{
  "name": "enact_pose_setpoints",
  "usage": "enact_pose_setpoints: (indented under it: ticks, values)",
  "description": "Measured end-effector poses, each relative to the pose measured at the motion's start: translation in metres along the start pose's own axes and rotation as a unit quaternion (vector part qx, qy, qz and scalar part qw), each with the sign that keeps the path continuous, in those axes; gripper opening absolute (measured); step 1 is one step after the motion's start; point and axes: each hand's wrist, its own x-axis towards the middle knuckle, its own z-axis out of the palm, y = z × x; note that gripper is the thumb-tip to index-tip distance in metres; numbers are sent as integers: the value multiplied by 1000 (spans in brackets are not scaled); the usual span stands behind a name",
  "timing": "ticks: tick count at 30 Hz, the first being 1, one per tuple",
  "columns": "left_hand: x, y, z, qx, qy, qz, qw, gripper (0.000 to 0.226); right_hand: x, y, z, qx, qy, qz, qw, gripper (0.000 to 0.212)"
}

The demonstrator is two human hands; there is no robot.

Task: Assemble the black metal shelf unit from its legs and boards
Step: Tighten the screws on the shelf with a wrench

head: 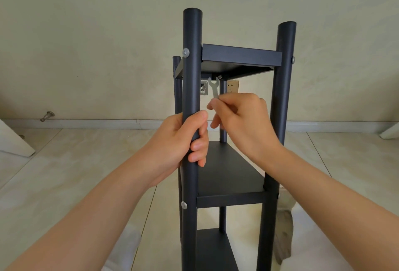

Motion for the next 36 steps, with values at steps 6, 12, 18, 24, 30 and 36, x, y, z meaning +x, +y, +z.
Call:
enact_pose_setpoints:
  ticks: [6,12,18,24,30,36]
  values:
    - [6,-2,2,19,1,6,1000,54,-12,-12,-24,32,2,20,999,24]
    - [15,-1,10,8,8,12,1000,48,-7,-24,-25,108,-19,-13,994,24]
    - [18,-1,11,54,4,26,998,35,-3,-30,-16,160,-77,-8,984,23]
    - [6,7,-8,173,-1,-45,984,19,3,-25,-11,185,-58,-17,981,21]
    - [-31,-9,-4,255,1,-126,959,26,7,-20,-11,194,-60,1,979,20]
    - [-51,-44,30,251,182,-111,944,47,5,-21,-7,214,-67,28,974,20]
